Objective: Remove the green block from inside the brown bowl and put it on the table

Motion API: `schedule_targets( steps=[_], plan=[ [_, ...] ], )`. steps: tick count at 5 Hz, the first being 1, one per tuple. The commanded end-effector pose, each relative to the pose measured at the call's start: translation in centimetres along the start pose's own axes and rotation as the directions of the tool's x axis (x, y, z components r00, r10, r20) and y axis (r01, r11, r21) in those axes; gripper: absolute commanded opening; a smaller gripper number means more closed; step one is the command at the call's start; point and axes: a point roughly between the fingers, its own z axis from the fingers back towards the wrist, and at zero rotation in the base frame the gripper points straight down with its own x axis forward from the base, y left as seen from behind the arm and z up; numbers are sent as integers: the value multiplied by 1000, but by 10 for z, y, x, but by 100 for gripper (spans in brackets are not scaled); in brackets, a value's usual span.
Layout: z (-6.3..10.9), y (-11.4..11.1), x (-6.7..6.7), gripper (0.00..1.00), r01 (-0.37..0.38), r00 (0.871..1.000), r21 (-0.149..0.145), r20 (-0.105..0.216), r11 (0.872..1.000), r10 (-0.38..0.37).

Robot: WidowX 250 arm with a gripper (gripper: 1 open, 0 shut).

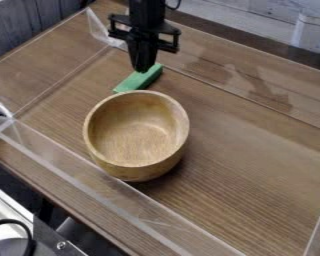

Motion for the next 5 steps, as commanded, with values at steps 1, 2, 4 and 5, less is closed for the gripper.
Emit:
schedule_targets(
  steps=[1,2,4,5],
  plan=[
    [13,8,16,0,1,997,-21,74,1000,0],
    [-7,15,15,0,1,997,-48,81,999,3],
    [-43,25,12,0,2,996,-98,94,995,7],
    [-45,27,13,0,13,993,-91,117,996,-2]
  ],
)
